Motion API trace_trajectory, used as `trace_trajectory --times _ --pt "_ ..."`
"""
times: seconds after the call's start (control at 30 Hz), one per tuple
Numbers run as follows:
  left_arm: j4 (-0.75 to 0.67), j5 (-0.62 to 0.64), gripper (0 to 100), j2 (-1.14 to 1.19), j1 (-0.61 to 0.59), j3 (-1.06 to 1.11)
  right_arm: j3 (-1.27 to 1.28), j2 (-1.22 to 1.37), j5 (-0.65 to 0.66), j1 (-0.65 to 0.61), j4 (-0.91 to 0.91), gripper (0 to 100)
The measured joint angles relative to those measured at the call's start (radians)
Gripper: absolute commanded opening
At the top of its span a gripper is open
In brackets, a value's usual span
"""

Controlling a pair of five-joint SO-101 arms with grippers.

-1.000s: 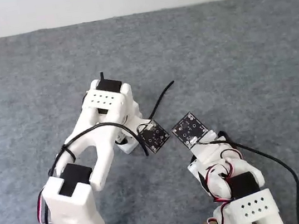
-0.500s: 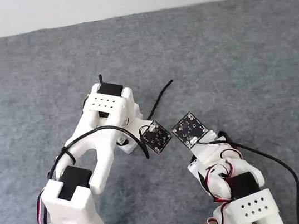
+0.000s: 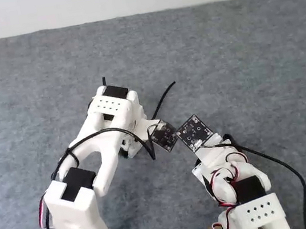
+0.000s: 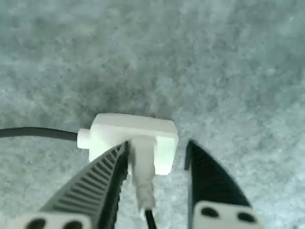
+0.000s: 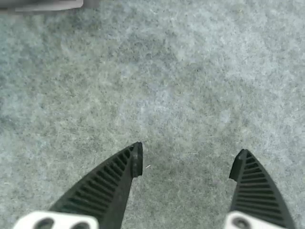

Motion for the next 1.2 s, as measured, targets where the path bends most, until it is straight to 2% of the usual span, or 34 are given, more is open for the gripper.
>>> trace_trajectory --times 0.2,0.5,0.7,1.0,1.2 --pt "0.008 0.006 20 -0.009 0.000 0.000 0.000 0.000 0.000 0.000 0.000 31.4" --pt "0.150 0.008 20 -0.075 -0.003 -0.025 0.000 0.000 0.000 0.000 0.000 31.4" --pt "0.176 0.020 20 -0.166 -0.003 -0.025 0.000 0.000 0.000 0.000 0.000 31.4" --pt "0.058 0.287 19 -0.204 0.061 -0.025 0.000 0.000 0.000 0.000 0.000 31.4" --pt "0.052 0.397 19 -0.279 0.077 -0.038 0.000 -0.015 -0.003 0.003 -0.002 31.4"
